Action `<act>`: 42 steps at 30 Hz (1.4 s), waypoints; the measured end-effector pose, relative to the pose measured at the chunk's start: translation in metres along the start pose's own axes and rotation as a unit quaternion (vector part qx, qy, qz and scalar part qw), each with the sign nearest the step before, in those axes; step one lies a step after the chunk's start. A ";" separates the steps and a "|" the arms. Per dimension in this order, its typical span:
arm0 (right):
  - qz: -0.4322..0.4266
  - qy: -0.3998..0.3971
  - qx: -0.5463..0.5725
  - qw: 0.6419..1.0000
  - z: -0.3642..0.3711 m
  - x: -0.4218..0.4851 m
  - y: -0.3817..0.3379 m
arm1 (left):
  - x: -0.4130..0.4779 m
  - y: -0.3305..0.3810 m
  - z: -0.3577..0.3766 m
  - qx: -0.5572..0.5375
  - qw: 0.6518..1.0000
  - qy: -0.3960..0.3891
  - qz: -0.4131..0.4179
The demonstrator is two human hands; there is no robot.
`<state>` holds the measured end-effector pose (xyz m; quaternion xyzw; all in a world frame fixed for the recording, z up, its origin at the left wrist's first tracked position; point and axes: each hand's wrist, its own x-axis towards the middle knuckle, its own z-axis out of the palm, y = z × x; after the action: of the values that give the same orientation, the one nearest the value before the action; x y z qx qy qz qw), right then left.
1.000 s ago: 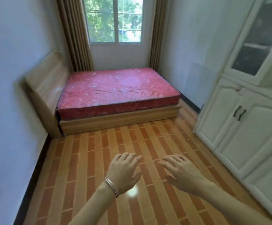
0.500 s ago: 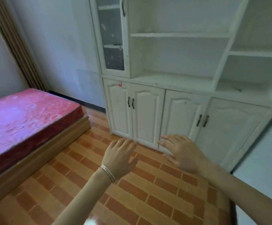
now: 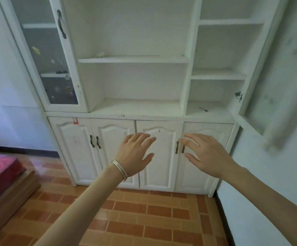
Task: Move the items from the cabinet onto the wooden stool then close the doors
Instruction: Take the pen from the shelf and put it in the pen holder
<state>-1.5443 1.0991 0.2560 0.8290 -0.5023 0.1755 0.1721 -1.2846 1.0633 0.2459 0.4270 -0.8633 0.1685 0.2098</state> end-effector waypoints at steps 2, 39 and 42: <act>0.021 -0.009 -0.012 1.000 0.005 -0.002 0.020 | 0.022 0.007 0.015 -0.014 1.000 0.006 0.018; 0.099 -0.149 -0.021 0.984 0.202 0.135 0.439 | 0.414 0.051 0.364 -0.090 0.988 -0.116 0.057; 0.101 -0.161 -0.025 0.981 0.226 0.158 0.462 | 0.444 0.038 0.394 -0.097 0.981 -0.152 0.072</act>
<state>-1.8621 0.6713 0.1807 0.7870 -0.6087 0.0437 0.0910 -1.6444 0.6043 0.1288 0.3620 -0.9258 0.0323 0.1039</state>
